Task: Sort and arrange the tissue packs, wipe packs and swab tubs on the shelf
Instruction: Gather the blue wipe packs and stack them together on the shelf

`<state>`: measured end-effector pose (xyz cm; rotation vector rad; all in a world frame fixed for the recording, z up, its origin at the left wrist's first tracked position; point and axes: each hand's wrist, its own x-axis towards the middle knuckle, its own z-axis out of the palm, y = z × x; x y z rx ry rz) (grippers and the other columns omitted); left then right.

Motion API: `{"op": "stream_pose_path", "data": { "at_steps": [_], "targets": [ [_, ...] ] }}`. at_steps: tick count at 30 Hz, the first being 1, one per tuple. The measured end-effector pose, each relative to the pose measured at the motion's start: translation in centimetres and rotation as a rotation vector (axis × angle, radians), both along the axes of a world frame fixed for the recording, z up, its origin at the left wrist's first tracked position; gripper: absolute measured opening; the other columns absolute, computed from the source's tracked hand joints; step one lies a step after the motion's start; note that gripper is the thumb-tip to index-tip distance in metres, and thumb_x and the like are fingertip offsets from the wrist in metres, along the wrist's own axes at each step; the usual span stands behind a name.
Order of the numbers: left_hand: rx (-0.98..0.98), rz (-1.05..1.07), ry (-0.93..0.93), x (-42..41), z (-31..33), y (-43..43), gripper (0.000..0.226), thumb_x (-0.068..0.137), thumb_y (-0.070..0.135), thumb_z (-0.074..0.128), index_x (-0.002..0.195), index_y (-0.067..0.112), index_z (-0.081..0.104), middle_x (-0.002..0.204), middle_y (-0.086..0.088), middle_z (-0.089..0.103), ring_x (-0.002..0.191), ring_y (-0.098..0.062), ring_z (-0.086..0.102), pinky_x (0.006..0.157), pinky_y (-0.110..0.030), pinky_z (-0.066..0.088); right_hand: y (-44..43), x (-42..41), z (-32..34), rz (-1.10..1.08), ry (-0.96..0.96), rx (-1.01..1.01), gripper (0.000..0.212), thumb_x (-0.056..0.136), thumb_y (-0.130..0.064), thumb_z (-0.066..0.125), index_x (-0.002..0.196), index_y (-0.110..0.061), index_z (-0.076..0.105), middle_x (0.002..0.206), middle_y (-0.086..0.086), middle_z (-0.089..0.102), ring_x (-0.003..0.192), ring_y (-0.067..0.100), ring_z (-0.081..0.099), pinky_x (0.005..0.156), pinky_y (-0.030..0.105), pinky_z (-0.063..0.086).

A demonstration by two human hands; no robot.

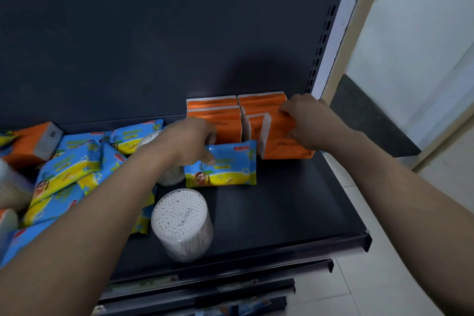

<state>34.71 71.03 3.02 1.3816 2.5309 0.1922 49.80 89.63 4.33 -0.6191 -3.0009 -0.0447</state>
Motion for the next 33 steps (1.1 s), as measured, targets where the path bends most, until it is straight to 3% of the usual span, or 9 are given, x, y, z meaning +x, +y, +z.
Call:
{"op": "stream_pose_path", "data": {
  "at_steps": [7, 13, 16, 19, 23, 26, 29, 33],
  "targets": [
    [0.317, 0.083, -0.002, -0.5, 1.8, -1.6, 0.033, 0.065, 0.027, 0.082, 0.072, 0.018, 0.051, 0.065, 0.003, 0.050, 0.065, -0.021, 0.048, 0.065, -0.036, 0.045, -1.5, -0.4, -0.6, 0.052, -0.015, -0.195, 0.040, 0.079, -0.010, 0.066, 0.117, -0.014, 0.053, 0.119, 0.006, 0.054, 0.106, 0.024, 0.053, 0.089, 0.038, 0.047],
    [0.501, 0.087, -0.114, -0.5, 2.7, -3.3, 0.029, 0.066, 0.019, 0.082, 0.073, 0.017, 0.053, 0.074, -0.003, 0.062, 0.071, -0.025, 0.058, 0.071, -0.044, 0.050, -2.6, -0.3, 0.1, 0.028, -0.006, -0.167, 0.057, 0.082, -0.020, 0.066, 0.134, -0.016, 0.044, 0.131, 0.007, 0.048, 0.120, 0.025, 0.046, 0.099, 0.038, 0.041],
    [0.598, 0.088, -0.082, -0.5, 3.5, -4.4, 0.026, 0.068, 0.020, 0.080, 0.076, 0.016, 0.055, 0.074, -0.001, 0.062, 0.072, -0.021, 0.059, 0.070, -0.043, 0.051, -3.8, -0.8, 0.8, 0.044, 0.072, -0.177, 0.050, 0.085, -0.021, 0.064, 0.132, -0.015, 0.049, 0.132, 0.007, 0.052, 0.120, 0.025, 0.048, 0.099, 0.038, 0.041],
    [0.700, 0.104, -0.014, -0.7, 4.5, -6.2, 0.028, 0.071, 0.022, 0.078, 0.080, 0.012, 0.054, 0.074, -0.006, 0.059, 0.072, -0.025, 0.055, 0.069, -0.044, 0.047, -5.0, -1.5, 0.7, 0.064, 0.025, -0.135, 0.045, 0.083, -0.024, 0.064, 0.127, -0.018, 0.053, 0.130, 0.007, 0.054, 0.120, 0.026, 0.048, 0.096, 0.036, 0.042],
    [0.755, 0.128, 0.030, -1.6, 4.9, -8.7, 0.030, 0.069, 0.021, 0.079, 0.080, 0.012, 0.053, 0.074, -0.006, 0.058, 0.072, -0.025, 0.053, 0.069, -0.046, 0.047, -6.4, -1.9, 0.8, 0.040, 0.035, -0.100, 0.043, 0.083, -0.022, 0.062, 0.125, -0.023, 0.054, 0.130, 0.006, 0.053, 0.120, 0.027, 0.048, 0.099, 0.044, 0.041],
    [0.771, 0.149, 0.013, -2.4, 4.7, -10.3, 0.029, 0.068, 0.020, 0.079, 0.078, 0.014, 0.052, 0.072, -0.002, 0.058, 0.067, -0.020, 0.052, 0.066, -0.044, 0.047, -7.8, -2.6, 1.6, 0.060, 0.096, -0.103, 0.038, 0.087, -0.017, 0.057, 0.125, -0.018, 0.057, 0.129, 0.007, 0.056, 0.119, 0.025, 0.050, 0.098, 0.039, 0.041],
    [0.779, 0.187, 0.035, -3.2, 4.5, -12.2, 0.030, 0.068, 0.020, 0.079, 0.076, 0.015, 0.050, 0.072, -0.006, 0.060, 0.070, -0.027, 0.054, 0.066, -0.044, 0.047, -10.2, -4.0, 2.5, 0.109, 0.154, -0.133, 0.039, 0.085, -0.018, 0.062, 0.124, -0.013, 0.058, 0.124, 0.008, 0.061, 0.115, 0.025, 0.054, 0.094, 0.033, 0.042],
    [0.760, 0.259, 0.101, -4.5, 4.2, -16.2, 0.032, 0.067, 0.021, 0.078, 0.074, 0.016, 0.048, 0.071, -0.007, 0.063, 0.070, -0.030, 0.057, 0.067, -0.044, 0.048, -14.5, -7.0, 3.1, 0.236, 0.192, -0.155, 0.034, 0.084, -0.021, 0.063, 0.117, -0.012, 0.062, 0.116, 0.009, 0.064, 0.110, 0.026, 0.057, 0.092, 0.037, 0.044]
  ]
}}
